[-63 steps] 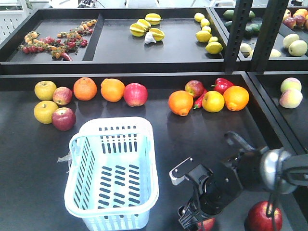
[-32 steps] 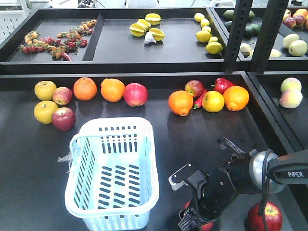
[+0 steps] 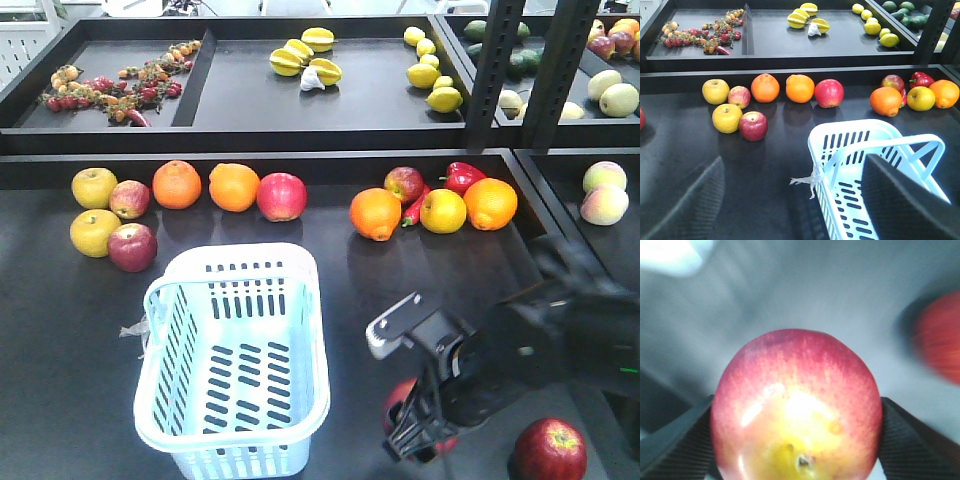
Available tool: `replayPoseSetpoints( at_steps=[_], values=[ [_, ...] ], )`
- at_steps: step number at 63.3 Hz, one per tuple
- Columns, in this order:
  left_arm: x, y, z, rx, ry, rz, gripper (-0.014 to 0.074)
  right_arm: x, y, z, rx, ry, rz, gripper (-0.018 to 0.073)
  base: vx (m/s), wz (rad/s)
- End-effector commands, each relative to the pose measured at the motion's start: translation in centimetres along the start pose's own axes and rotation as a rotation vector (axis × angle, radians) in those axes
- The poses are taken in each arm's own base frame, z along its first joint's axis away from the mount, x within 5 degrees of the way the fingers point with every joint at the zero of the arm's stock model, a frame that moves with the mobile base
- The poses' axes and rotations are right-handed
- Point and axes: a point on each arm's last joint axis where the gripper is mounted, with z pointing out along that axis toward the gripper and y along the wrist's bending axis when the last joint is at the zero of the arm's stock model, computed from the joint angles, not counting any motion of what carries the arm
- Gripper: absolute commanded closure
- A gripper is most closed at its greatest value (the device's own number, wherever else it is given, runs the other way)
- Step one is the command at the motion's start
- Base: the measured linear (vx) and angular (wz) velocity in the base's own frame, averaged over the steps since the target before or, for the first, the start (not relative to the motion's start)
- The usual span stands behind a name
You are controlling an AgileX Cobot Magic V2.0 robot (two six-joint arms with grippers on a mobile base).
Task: Pick three apples into basket with both arms
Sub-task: 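Reach the right gripper down over the nearest red apple and grasp it, then carry the red apple into the basket and release it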
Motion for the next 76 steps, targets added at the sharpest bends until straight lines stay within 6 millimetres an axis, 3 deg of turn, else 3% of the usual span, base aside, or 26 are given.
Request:
replayPoseSetpoints(
  at_steps=[1,13,21,31,45,59,69,76],
  values=[
    [-1.3,-0.2,-0.4,0.016,-0.083,-0.006,0.0063,-0.6,0.3,-4.4,0.002,-0.159,0.019,0.0265,0.00,0.00],
    [-1.3,-0.2,-0.4,0.016,-0.083,-0.006,0.0063,-0.7,1.8,-8.6,-0.051,-0.363,0.019,0.0265,0.00,0.00],
    [-1.3,-0.2,-0.4,0.016,-0.083,-0.006,0.0063,-1.3,3.7,-9.5,-0.104,-0.464,-0.037,0.0265,0.00,0.00],
    [-1.3,-0.2,-0.4,0.016,-0.083,-0.006,0.0063,-2.5,5.7,-9.1,-0.132,-0.562,-0.091,0.0265,0.00,0.00],
    [-1.3,-0.2,-0.4,0.016,-0.083,-0.006,0.0063,-5.6,6.9,-8.5,-0.149,-0.605,-0.097,0.0265,0.00,0.00],
    [-1.3,-0.2,-0.4,0.016,-0.083,-0.006,0.0063,-8.0,7.5,-6.1,-0.160,-0.554,-0.094,0.0256,0.00,0.00],
    [-1.3,-0.2,-0.4,0.016,-0.083,-0.006,0.0063,-8.7,7.6,-4.6,-0.166,-0.533,-0.068,0.0183,0.00,0.00],
    [-1.3,-0.2,-0.4,0.016,-0.083,-0.006,0.0063,-8.7,7.6,-3.9,-0.163,-0.517,-0.065,0.0077,0.00,0.00]
  ],
)
